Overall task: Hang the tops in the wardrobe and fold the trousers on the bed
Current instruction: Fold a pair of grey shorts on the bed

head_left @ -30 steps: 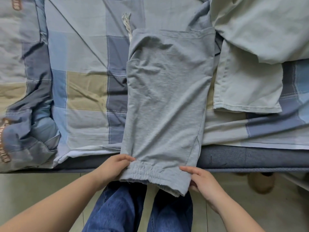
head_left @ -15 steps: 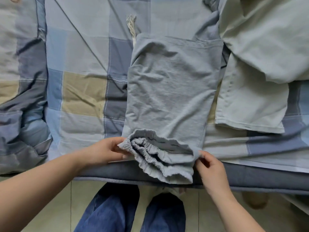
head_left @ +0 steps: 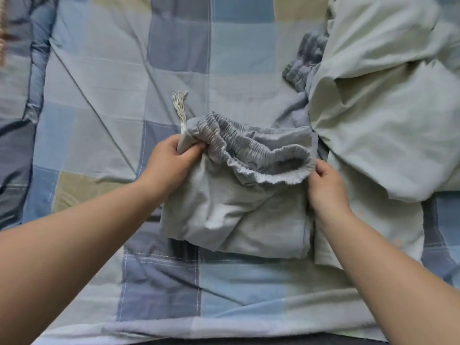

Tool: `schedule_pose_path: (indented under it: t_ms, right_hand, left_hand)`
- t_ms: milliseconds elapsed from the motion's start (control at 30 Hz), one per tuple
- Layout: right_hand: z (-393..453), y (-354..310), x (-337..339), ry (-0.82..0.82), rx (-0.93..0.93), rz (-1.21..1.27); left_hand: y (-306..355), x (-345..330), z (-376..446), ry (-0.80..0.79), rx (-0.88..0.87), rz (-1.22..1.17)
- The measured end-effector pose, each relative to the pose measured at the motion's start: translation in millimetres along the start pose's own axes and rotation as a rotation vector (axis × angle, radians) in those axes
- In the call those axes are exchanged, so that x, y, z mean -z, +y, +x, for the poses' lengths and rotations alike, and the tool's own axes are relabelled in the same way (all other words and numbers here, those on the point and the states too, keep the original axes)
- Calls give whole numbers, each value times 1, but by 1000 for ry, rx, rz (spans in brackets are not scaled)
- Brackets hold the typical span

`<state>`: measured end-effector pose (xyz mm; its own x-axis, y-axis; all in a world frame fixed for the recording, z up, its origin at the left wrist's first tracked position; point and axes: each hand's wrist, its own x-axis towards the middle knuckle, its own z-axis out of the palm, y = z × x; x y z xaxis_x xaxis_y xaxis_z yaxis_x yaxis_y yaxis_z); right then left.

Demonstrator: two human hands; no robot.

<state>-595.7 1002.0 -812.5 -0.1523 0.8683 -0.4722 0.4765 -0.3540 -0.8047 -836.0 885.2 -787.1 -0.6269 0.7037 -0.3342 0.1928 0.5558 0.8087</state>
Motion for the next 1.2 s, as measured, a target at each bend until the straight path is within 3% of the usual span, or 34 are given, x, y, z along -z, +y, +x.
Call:
schedule_pose_path:
  t_ms: [67, 133, 333, 467, 567, 733, 867, 1000, 1133, 1200]
  right_hand:
    - [22, 2, -7, -13, -209, 126]
    - [35, 9, -13, -20, -293, 118]
    - [30, 3, -16, -96, 3, -187]
    - [34, -13, -21, 91, 195, -136]
    - [50, -20, -19, 218, 174, -204]
    - [64, -4, -24, 14, 7, -305]
    - [72, -1, -31, -17, 0, -337]
    - [77, 0, -27, 24, -118, -152]
    - [77, -14, -10, -168, -309, 8]
    - [66, -14, -2, -225, -261, -96]
  left_hand:
    - [-4, -8, 18, 14, 36, 45]
    - [-14, -13, 30, -27, 110, 82]
    - [-18, -22, 36, -111, 99, 65]
    - [-5, -28, 45, 101, -78, 103]
    - [-4, -32, 57, 88, -12, 154]
    - [-19, -42, 79, -11, 189, 249]
    - [-22, -43, 93, -35, 243, 298]
    - [-26, -37, 99, -63, 296, 279]
    - [-23, -35, 100, -88, 326, 252]
    - [-19, -32, 96, -109, 351, 223]
